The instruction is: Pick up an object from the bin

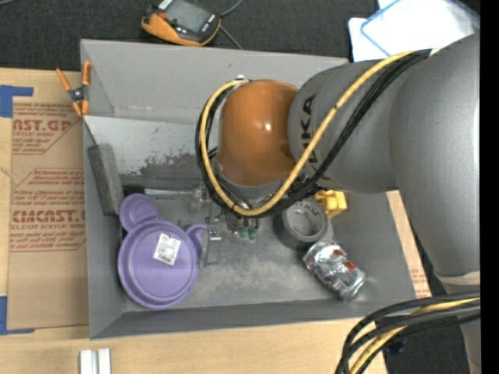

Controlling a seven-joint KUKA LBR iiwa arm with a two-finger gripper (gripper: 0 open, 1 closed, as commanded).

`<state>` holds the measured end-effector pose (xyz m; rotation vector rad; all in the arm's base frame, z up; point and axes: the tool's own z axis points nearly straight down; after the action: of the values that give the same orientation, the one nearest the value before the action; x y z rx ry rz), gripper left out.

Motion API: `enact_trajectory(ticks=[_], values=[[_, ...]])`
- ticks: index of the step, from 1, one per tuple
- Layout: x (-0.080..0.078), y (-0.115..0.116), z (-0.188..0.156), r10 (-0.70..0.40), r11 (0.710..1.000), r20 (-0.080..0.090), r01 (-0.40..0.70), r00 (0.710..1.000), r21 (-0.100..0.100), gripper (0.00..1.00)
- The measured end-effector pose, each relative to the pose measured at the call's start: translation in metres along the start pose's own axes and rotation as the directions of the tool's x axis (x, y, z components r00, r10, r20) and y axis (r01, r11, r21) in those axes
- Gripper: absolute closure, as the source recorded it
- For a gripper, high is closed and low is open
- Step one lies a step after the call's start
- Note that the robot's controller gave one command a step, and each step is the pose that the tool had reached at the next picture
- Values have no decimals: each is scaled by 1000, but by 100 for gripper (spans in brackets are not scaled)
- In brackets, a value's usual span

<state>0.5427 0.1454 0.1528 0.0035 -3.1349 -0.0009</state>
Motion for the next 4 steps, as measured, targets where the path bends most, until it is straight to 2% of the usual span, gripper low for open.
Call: enact_trajectory(ticks=[1,2,3,4], values=[[-2,-1,-4,2,1000,7,-2,1000,-1,0],[-41,76,77,-170,985,-5,170,985,17,0],[-34,-86,33,-191,982,12,191,982,1,0],[-40,41,46,-75,997,15,75,997,-1,0]])
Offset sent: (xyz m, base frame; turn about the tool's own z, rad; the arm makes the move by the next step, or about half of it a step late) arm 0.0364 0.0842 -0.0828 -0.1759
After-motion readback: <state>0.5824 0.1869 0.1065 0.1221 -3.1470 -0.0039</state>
